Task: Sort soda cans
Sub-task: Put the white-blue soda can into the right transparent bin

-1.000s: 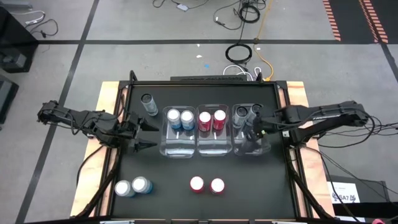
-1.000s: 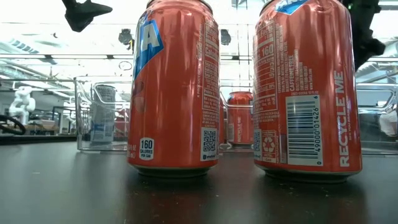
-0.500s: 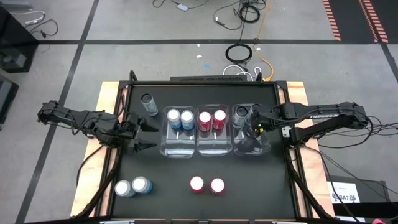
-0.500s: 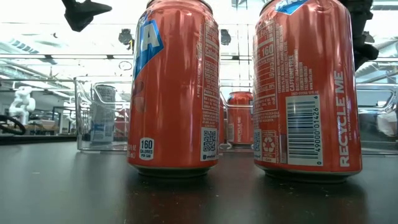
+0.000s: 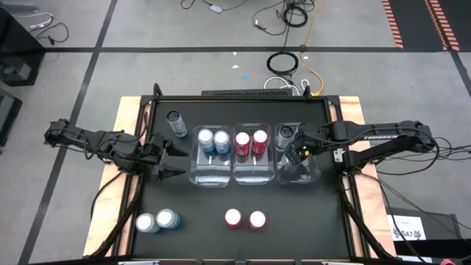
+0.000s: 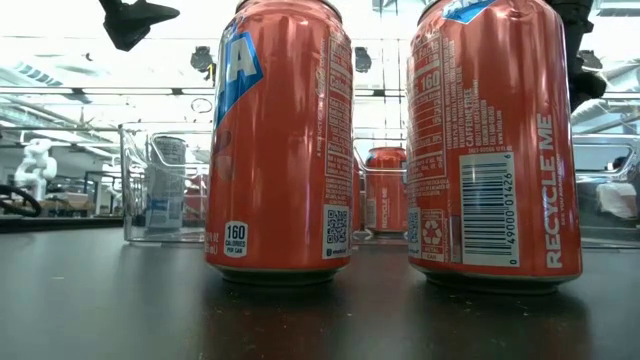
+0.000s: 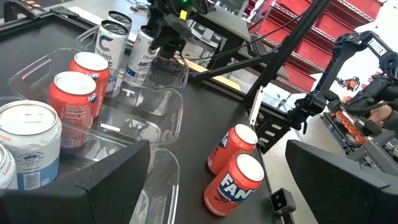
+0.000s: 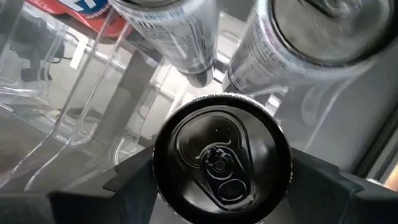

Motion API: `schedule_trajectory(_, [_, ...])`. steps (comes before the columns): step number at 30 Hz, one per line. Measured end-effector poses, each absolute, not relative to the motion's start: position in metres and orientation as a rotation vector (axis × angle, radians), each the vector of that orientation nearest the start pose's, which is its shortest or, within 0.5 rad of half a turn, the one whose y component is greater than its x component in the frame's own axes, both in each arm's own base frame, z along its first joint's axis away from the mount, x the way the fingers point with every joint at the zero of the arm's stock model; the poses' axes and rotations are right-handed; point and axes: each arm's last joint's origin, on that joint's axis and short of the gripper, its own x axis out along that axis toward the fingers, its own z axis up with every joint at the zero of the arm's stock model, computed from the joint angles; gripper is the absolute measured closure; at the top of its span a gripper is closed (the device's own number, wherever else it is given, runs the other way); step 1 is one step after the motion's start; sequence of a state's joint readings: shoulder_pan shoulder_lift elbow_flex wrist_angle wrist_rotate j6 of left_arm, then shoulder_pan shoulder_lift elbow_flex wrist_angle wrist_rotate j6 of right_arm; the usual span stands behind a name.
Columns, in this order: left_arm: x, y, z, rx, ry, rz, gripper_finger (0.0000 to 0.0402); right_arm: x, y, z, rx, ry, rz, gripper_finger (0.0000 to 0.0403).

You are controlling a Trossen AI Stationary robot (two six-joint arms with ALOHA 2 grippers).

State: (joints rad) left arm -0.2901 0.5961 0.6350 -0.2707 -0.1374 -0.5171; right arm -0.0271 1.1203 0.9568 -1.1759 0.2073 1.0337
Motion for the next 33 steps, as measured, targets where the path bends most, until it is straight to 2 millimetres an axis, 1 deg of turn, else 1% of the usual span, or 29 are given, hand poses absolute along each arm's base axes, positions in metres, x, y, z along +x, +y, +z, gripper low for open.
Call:
schedule_trajectory(9, [0.133, -0.036, 0.299, -0.465, 0.261, -0.093, 0.0017, 0.181, -0.012, 0.287, 0.773, 1.019, -0.872, 0.0113])
schedule_trajectory(14, [0.133, -0.036, 0.299, -0.465, 0.261, -0.093, 0.0017, 0.181, -0.013, 0.284, 0.753, 1.027, -0.92, 0.0113])
schedule_trajectory(19, [0.133, -0.036, 0.299, -0.465, 0.262, -0.093, 0.0017, 0.181, -0.013, 0.283, 0.75, 1.035, -0.928, 0.0112])
schedule_trajectory(28, [0.133, -0.036, 0.299, -0.464, 0.262, -0.093, 0.0017, 0.175, -0.013, 0.288, 0.752, 0.994, -0.931, 0.0112])
schedule_trajectory(31, [0.133, -0.036, 0.299, -0.465, 0.262, -0.093, 0.0017, 0.172, -0.013, 0.294, 0.754, 0.972, -0.927, 0.0112])
schedule_trajectory(33, [0.133, -0.036, 0.299, -0.465, 0.261, -0.093, 0.0017, 0.169, -0.014, 0.305, 0.751, 0.933, -0.933, 0.0112])
